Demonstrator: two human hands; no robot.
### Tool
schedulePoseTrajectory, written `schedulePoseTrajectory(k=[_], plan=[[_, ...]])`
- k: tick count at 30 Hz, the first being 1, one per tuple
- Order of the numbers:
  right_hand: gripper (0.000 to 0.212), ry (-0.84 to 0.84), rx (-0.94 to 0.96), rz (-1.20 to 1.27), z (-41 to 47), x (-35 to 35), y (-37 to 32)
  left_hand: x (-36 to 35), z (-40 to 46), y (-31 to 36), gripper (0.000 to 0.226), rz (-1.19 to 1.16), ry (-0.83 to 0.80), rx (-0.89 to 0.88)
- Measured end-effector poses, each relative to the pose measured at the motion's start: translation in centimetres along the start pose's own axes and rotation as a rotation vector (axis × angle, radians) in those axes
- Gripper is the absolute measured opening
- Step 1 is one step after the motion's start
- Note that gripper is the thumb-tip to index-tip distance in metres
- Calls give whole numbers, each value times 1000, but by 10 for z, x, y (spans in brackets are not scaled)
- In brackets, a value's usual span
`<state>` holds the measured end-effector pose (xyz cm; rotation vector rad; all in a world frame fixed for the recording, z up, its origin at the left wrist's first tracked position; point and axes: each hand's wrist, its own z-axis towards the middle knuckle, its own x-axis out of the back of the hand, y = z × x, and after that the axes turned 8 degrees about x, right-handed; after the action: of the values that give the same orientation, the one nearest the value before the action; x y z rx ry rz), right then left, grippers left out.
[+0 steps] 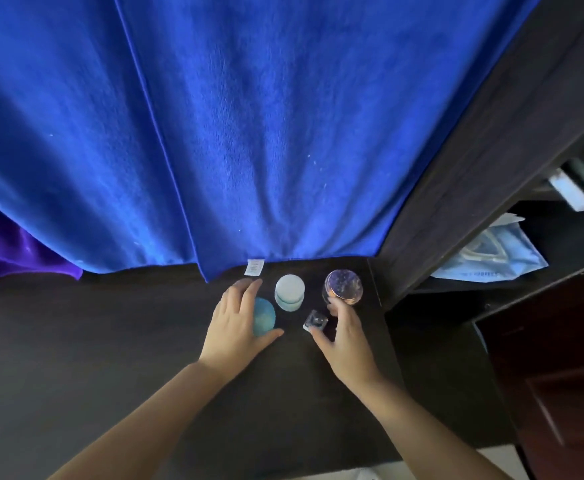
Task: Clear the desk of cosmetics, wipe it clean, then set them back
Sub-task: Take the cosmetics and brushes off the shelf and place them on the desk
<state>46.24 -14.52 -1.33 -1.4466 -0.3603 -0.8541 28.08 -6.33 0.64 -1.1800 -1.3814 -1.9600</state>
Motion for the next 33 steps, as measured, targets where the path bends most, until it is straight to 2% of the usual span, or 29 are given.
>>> schedulePoseTrajectory(k=[6,12,15,18,21,23,25,27,33], plan=[[34,85,239,-29,-1,93,-39,60,31,92,48,-193,172,-257],[16,347,521,-111,-15,220,-68,94,39,224,23,-331,236,-619],[16,492,653,-135,-16,290,-68,99,37,279,18,-292,256,-700],[12,544,537,-94,16,351,-63,96,45,328,21,-181,318,-623],[10,318,239,-110,71,376,-54,94,61,374,17,96,427,-529],[20,150,140,-185,101,377,-50,97,71,402,34,391,322,-318],[25,14,158,-270,119,369,-50,97,82,421,48,570,157,-115],[26,-73,188,-363,128,361,-47,94,92,431,50,618,62,12],[24,-56,190,-366,142,364,-22,68,109,433,30,745,21,127]])
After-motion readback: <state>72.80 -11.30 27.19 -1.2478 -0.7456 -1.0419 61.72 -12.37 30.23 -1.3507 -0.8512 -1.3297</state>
